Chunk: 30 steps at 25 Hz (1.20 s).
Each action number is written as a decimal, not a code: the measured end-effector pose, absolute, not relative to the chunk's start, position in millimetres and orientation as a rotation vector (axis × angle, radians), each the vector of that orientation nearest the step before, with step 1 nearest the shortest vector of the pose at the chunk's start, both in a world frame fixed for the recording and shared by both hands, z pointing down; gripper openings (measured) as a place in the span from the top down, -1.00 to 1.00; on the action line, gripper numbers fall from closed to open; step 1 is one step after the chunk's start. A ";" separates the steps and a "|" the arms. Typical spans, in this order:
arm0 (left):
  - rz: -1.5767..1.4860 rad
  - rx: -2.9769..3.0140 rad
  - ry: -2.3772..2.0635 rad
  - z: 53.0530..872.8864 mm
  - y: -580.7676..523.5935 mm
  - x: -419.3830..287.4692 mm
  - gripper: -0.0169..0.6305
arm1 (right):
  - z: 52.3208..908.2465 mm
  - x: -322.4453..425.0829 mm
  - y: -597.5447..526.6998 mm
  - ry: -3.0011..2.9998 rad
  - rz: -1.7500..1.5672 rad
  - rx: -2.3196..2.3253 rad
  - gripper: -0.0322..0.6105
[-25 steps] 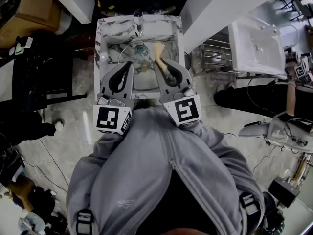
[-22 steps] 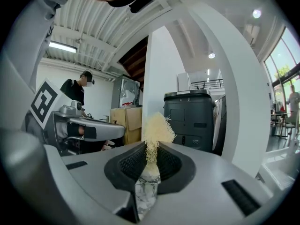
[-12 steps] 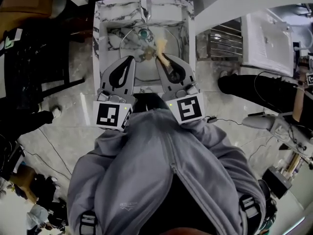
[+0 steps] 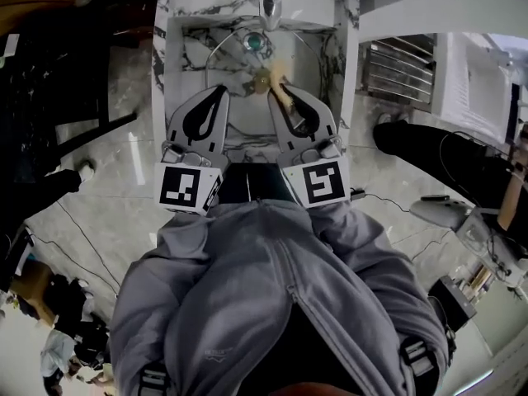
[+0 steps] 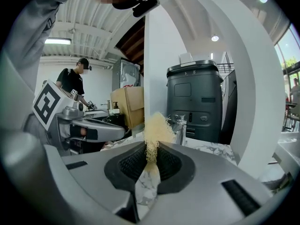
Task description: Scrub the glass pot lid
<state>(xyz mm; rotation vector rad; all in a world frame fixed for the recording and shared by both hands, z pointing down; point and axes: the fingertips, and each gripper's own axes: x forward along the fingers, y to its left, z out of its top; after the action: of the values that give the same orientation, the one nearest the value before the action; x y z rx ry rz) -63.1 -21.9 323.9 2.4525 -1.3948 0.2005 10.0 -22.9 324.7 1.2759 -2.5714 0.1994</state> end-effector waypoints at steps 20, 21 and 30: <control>0.288 2.190 -1.254 452.2 -68.5 -82.6 0.89 | 435.3 -27.1 -72.1 -2.514 0.261 1.102 0.74; 0.301 2.173 -1.243 457.4 -69.9 -83.2 0.80 | 438.4 -28.1 -73.6 -2.512 0.264 1.094 0.74; 0.414 1.872 -1.218 521.6 -78.3 -102.8 0.30 | 464.1 -32.8 -85.5 -2.475 0.382 1.084 0.74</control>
<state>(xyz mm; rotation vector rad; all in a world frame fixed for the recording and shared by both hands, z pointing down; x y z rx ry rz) -102.8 -78.3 521.6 1.8716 -1.2182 0.4143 -32.8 -85.5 464.1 1.0837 -2.4751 0.3821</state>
